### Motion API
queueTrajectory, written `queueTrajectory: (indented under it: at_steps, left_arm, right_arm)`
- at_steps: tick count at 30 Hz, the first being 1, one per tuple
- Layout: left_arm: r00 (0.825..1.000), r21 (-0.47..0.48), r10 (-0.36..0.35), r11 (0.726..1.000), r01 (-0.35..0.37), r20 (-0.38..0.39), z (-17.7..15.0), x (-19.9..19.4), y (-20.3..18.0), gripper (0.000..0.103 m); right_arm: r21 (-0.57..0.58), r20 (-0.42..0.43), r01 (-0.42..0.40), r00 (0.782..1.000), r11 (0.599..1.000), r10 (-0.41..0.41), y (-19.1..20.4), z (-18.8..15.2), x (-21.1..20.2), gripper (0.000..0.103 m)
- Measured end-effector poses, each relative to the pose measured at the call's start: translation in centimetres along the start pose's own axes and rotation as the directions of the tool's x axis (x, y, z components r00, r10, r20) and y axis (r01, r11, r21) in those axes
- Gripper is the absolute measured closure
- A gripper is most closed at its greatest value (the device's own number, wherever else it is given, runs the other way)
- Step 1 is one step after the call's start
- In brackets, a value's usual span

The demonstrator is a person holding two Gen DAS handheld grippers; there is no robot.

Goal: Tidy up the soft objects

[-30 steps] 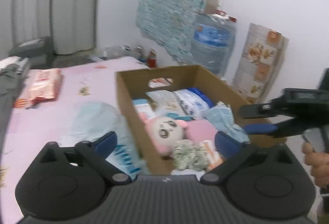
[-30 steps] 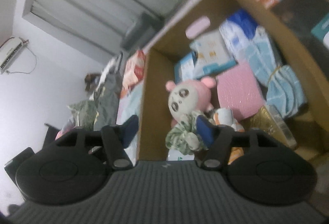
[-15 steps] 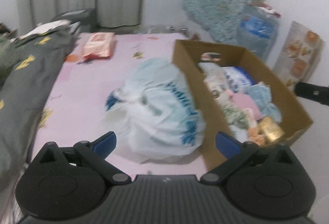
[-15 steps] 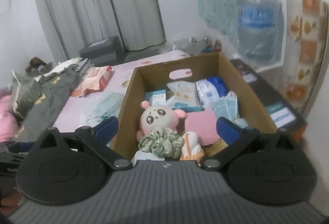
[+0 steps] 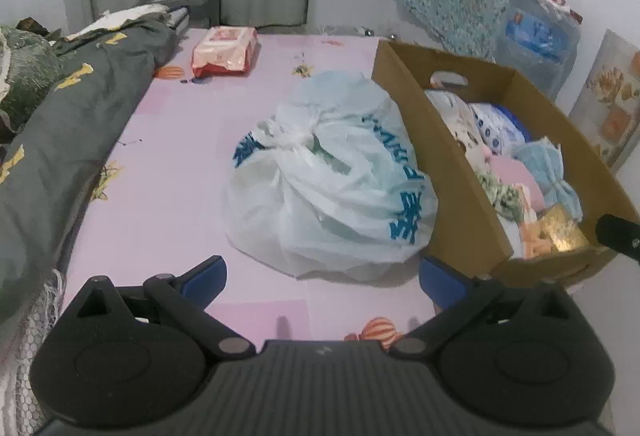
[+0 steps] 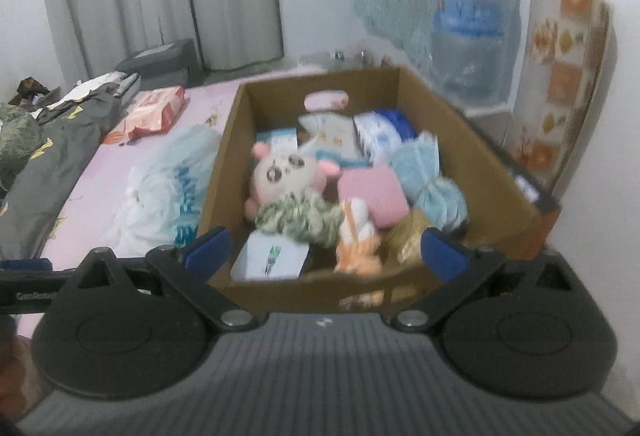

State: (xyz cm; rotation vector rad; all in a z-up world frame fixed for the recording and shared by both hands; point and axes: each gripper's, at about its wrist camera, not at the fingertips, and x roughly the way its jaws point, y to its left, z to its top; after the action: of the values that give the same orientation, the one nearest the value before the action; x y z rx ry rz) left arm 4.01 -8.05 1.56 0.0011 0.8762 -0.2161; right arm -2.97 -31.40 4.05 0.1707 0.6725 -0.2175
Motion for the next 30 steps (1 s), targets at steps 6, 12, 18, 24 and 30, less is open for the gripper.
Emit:
queueTrajectory:
  at_steps: [6,12,18,24,30]
  left_arm:
    - [1.0,0.011,-0.012,1.0,0.012,-0.006,-0.6,-0.1,-0.9,0.0]
    - [0.999,0.046,0.035,0.998,-0.035,0.0,-0.9,-0.3,-1.9,0.0]
    - [0.999,0.08,0.053,0.995,-0.054,0.013,-1.0,-0.6,-2.7,0.0]
    - [0.999,0.089,0.033,0.995,-0.033,0.002,-1.1,-0.6,-3.0,0.0]
    - [0.999,0.107,0.032,0.994,-0.032,0.0,-1.2,-0.4,-3.4,0.0]
  right_arm:
    - [-0.036,-0.04,-0.016,0.999,0.999,0.015,0.3,-1.5,0.5,0.001]
    - [-0.063,-0.086,-0.025,0.996,0.998,0.02,1.2,-2.0,1.1,0.001]
    - [-0.137,-0.095,0.026,0.995,0.99,-0.039,2.4,-2.0,1.0,0.001]
    - [-0.046,-0.154,-0.067,0.986,0.997,0.059,1.2,-1.6,1.6,0.001]
    - [-0.042,-0.156,-0.075,0.985,0.996,0.067,1.2,-1.7,1.9,0.001]
